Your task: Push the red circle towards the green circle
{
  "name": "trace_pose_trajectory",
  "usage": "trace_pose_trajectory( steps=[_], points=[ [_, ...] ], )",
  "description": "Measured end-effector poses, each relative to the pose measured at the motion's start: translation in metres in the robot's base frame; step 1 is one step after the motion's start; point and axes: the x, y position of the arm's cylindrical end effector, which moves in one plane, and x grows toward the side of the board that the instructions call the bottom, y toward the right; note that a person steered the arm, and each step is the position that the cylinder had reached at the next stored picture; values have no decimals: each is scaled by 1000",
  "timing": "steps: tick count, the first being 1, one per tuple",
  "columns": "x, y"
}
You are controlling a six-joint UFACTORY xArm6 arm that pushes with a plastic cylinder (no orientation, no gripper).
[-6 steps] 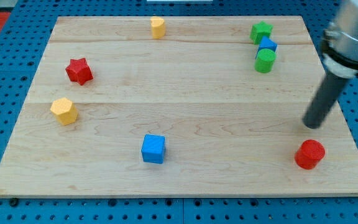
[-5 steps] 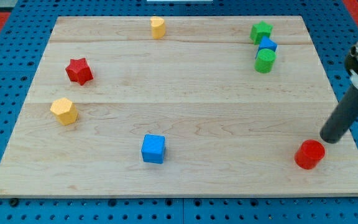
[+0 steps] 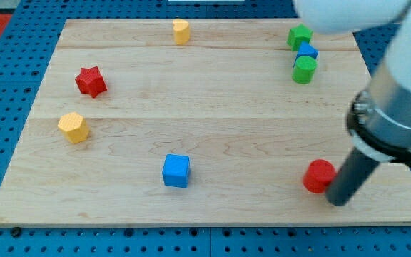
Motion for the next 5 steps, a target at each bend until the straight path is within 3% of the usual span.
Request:
trace_pose_trajectory(
  steps=[2,4,5],
  points=[
    [-42,-2],
    [-35,-62],
    [-66,-81]
  ],
)
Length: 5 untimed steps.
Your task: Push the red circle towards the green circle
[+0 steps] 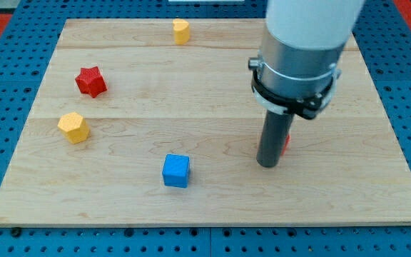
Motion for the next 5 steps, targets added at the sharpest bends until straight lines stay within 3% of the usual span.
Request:
trace_pose_trajectory(
  steps=[1,3,5],
  points=[
    [-32,2],
    [-45,45],
    [-105,58]
  ],
)
